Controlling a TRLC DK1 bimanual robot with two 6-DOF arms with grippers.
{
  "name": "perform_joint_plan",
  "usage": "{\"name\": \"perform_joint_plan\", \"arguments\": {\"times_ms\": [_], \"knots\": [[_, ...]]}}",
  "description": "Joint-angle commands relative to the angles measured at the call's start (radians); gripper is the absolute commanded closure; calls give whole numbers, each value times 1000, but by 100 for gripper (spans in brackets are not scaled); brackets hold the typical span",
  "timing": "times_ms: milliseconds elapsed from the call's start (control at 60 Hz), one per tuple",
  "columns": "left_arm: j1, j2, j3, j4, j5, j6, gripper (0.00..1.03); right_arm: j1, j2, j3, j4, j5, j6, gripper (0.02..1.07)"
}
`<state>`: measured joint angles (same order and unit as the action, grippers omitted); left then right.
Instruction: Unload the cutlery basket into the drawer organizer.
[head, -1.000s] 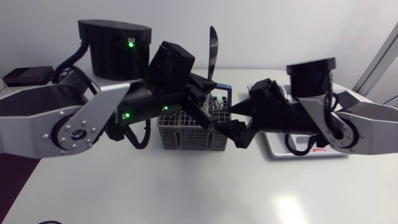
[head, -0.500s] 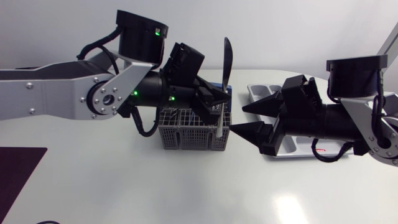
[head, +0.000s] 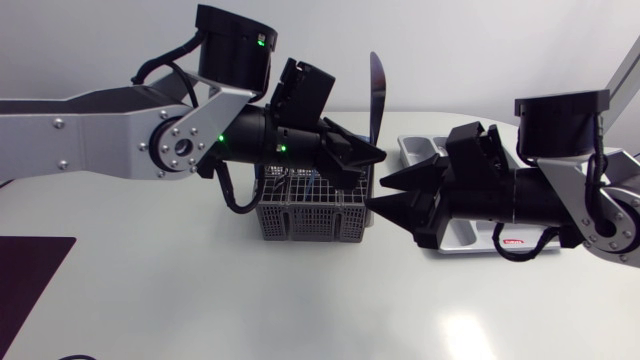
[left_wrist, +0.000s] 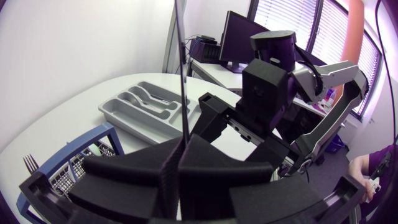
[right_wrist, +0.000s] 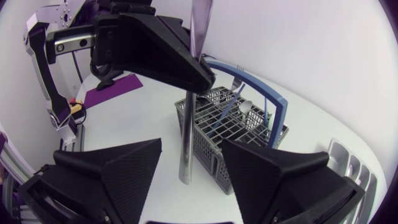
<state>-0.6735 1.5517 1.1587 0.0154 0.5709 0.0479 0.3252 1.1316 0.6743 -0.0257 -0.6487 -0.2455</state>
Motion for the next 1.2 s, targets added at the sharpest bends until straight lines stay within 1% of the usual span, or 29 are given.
{"name": "perform_joint_plan", "arguments": {"times_ms": [0, 133, 183, 200, 250, 433, 467, 550, 583, 883, 917, 950, 1033, 1050, 1117, 1150, 1183], "knots": [[-1, 21, 41, 3, 20, -28, 87, 5, 20, 30, 20, -8, 31, 52], [-1, 22, 39, 1, 24, -33, 87, 8, 33, 38, 36, -8, 37, 69], [-1, 21, 38, 1, 24, -33, 87, 11, 36, 39, 44, -8, 43, 81], [0, 21, 38, 1, 24, -33, 87, 11, 34, 39, 46, -8, 45, 82], [2, 21, 38, 1, 24, -34, 87, 12, 34, 38, 46, -8, 45, 83], [2, 22, 36, 1, 34, -45, 87, 15, 33, 27, 49, -29, 43, 90], [2, 22, 38, 1, 35, -45, 87, 17, 33, 27, 52, -29, 41, 94], [0, 22, 38, 0, 37, -46, 87, 20, 28, 25, 56, -31, 43, 95], [0, 22, 38, -2, 38, -51, 87, 23, 27, 24, 58, -31, 43, 98], [3, 22, 42, -5, 38, -62, 86, 26, 14, 5, 59, -31, 37, 101], [3, 22, 45, -3, 38, -63, 83, 26, 13, 4, 56, -31, 37, 101], [3, 22, 50, -5, 38, -66, 78, 26, 13, 4, 52, -31, 37, 101], [5, 22, 55, -5, 38, -68, 50, 26, 13, -1, 47, -26, 35, 101], [5, 22, 55, -5, 37, -69, 46, 25, 13, -2, 46, -26, 34, 101], [6, 19, 55, -9, 37, -65, 27, 11, 13, -5, 38, -25, 28, 101], [8, 15, 53, -9, 37, -62, 20, 3, 14, -9, 30, -25, 20, 101], [9, 10, 50, -12, 37, -59, 17, -8, 14, -10, 23, -20, 12, 101]]}}
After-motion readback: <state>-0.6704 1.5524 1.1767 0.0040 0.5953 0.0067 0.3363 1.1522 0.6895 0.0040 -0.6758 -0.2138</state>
